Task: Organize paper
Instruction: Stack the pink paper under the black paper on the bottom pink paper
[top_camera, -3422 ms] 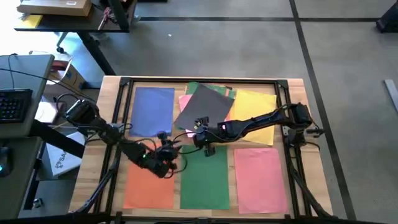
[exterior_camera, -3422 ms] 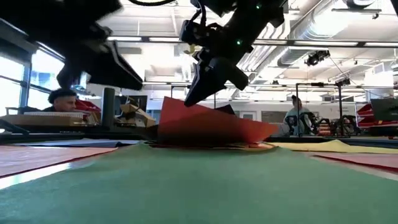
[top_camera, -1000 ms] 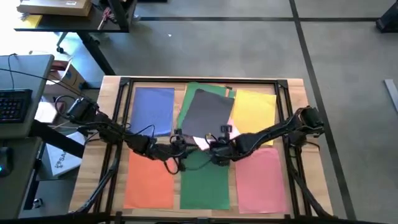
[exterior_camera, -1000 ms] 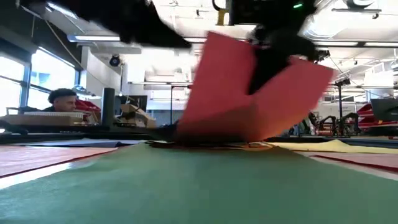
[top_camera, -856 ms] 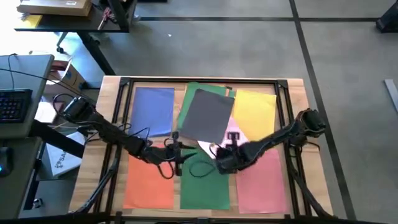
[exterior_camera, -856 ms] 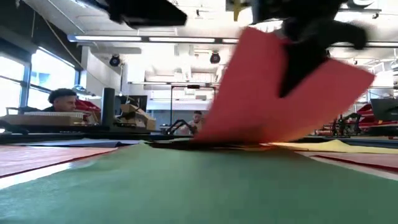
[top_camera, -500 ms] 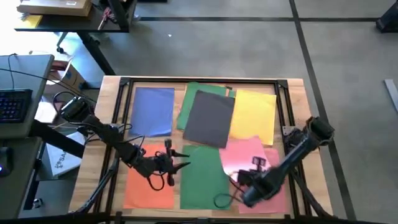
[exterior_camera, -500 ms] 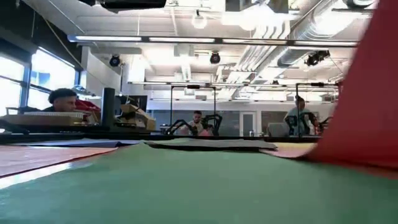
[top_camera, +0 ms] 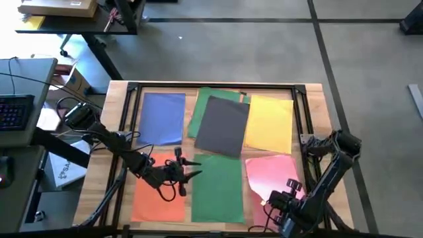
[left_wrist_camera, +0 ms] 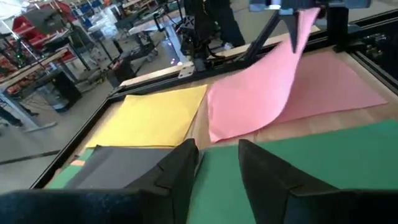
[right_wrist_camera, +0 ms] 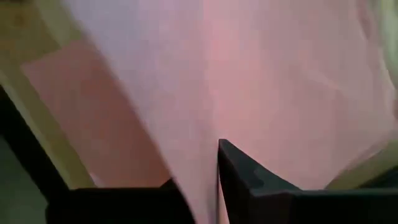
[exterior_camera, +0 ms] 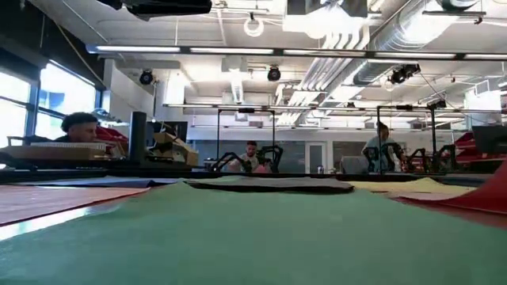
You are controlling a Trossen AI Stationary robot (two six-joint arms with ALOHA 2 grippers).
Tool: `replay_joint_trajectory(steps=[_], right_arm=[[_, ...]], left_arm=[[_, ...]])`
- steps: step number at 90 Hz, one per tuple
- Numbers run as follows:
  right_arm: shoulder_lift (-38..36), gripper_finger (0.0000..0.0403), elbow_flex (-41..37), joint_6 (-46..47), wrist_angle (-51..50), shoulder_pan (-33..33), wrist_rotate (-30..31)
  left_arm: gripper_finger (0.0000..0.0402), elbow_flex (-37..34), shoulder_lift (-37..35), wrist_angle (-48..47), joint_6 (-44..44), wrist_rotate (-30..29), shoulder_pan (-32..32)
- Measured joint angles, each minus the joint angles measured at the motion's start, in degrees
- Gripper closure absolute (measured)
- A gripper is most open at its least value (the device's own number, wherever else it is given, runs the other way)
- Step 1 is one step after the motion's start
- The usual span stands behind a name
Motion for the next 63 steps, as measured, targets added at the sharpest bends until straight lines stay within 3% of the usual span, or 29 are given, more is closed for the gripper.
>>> replay_joint_trajectory(steps=[39, 63], right_arm=[[1.9, 0.0403, 0.5, 2.3, -1.9, -0.1, 1.2], [1.9, 0.0403, 4.6, 7.5, -11.5, -0.1, 9.5]], left_arm=[[0.0291, 0.0, 0.0, 0.0, -0.3, 0.0, 0.0], [0.0291, 0.0, 0.0, 0.0, -0.4, 0.0, 0.1]])
